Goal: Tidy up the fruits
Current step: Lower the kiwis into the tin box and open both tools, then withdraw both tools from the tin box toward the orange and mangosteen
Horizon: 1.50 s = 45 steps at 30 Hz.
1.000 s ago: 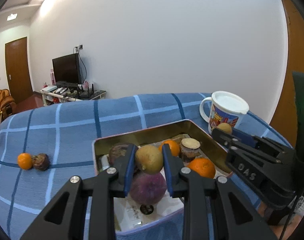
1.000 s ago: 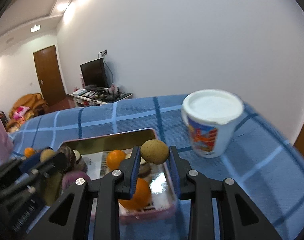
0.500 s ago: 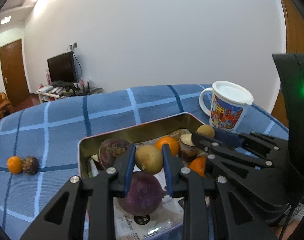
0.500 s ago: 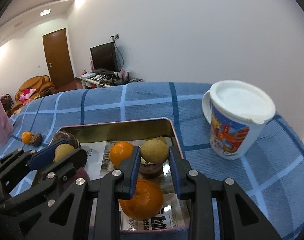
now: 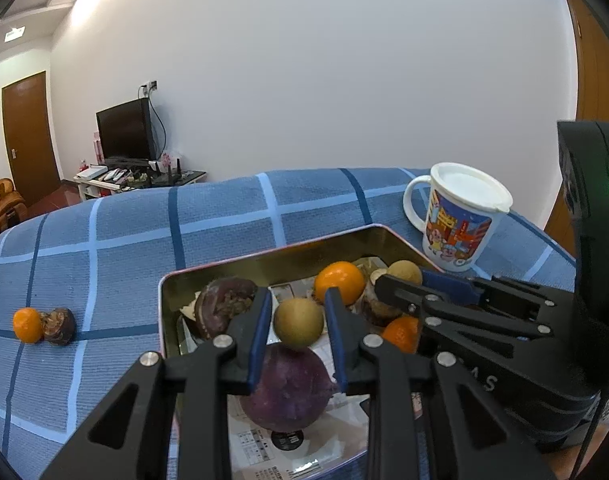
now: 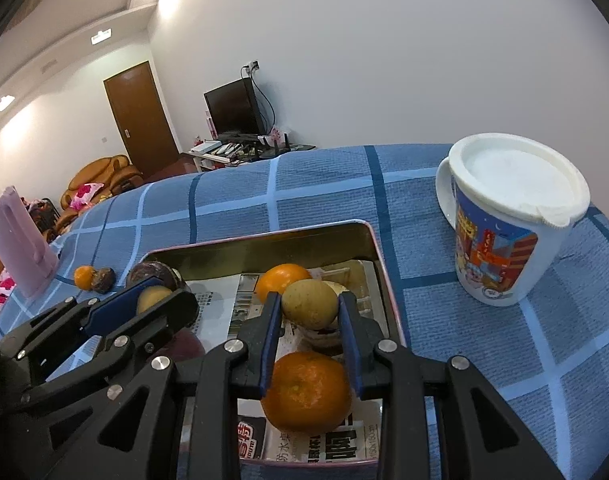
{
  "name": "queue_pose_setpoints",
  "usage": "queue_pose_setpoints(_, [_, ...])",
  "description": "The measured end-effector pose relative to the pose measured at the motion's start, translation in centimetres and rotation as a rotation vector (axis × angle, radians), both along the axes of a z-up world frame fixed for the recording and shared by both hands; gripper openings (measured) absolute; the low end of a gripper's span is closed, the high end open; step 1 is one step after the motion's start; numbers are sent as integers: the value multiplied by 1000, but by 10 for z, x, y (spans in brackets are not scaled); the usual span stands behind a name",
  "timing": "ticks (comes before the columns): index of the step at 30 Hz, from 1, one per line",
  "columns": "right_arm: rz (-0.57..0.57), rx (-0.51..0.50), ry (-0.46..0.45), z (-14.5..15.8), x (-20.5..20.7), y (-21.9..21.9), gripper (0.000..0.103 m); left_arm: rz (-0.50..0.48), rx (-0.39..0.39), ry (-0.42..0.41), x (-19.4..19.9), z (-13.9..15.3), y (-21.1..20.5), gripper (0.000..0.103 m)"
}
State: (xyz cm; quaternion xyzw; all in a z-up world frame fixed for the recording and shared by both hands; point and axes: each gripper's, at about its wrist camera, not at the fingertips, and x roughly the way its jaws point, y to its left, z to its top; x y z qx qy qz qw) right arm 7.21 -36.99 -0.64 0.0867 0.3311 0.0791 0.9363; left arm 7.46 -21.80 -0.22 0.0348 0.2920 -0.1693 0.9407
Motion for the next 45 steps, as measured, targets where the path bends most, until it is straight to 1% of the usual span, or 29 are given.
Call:
queue_pose_setpoints(2, [0, 21, 0, -1, -1, -2, 31, 11, 2, -12, -2, 1, 1, 36])
queue_pose_setpoints(4, [-5, 50, 2, -1, -3, -7, 31, 29, 8, -28, -5, 3, 2, 46])
queue_pose_setpoints(5, [-7, 67, 4, 0, -5, -11, 31, 32, 9, -35, -6, 3, 2, 49])
queue_pose_setpoints(6, [-12, 85, 6, 0, -6, -14, 31, 39, 7, -43, -8, 4, 3, 55])
queue_pose_setpoints(7, [-19, 99, 3, 1, -8, -16, 31, 47, 3, -50, -9, 5, 5, 65])
queue_pose_setpoints(8, [-27, 114, -3, 2, -9, -19, 31, 60, 1, -55, -10, 5, 7, 71])
queue_pose_setpoints(9, [-39, 128, -13, 3, -12, -23, 33, 79, -2, -59, -11, 6, 9, 86])
queue_pose_setpoints(10, [-51, 138, -24, 4, -14, -26, 36, 107, -10, -64, -11, 6, 14, 98])
queue_pose_setpoints(11, [-64, 148, -37, 6, -17, -29, 39, 124, -20, -68, -11, 7, 17, 103])
queue_pose_setpoints(12, [-77, 160, -54, 9, -19, -31, 52, 128, -38, -74, -12, 8, 21, 103])
queue_pose_setpoints(13, [-90, 177, -81, 12, -23, -34, 71, 122, -49, -76, -13, 8, 22, 103])
queue_pose_setpoints(14, [-98, 188, -106, 15, -27, -37, 77, 110, -53, -77, -14, 8, 23, 103])
queue_pose_setpoints(15, [-99, 194, -145, 18, -32, -35, 82, 109, -42, -81, -15, 8, 21, 103])
queue_pose_setpoints(16, [-105, 184, -177, 22, -37, -34, 82, 112, -30, -87, -17, 9, 20, 103])
queue_pose_setpoints(17, [-131, 146, -226, 27, -44, -32, 82, 115, -12, -104, -19, 9, 18, 103])
queue_pose_setpoints(21, [-227, 17, -372, 40, -63, -25, 82, 132, 32, -179, -27, 14, 17, 103])
queue_pose_setpoints(23, [-254, -17, -411, 41, -67, -24, 85, 152, 57, -207, -29, 15, 20, 103])
queue_pose_setpoints(27, [-275, -41, -417, 42, -65, -25, 86, 185, 76, -229, -30, 14, 29, 103])
queue_pose_setpoints(31, [-301, -38, -421, 41, -68, -27, 86, 205, 64, -229, -30, 14, 36, 103])
queue_pose_setpoints(37, [-332, -41, -382, 37, -73, -26, 86, 191, 62, -228, -36, 13, 39, 103])
queue_pose_setpoints(45, [-341, -113, -383, 38, -87, -7, 86, 182, 37, -214, -47, 14, 51, 103])
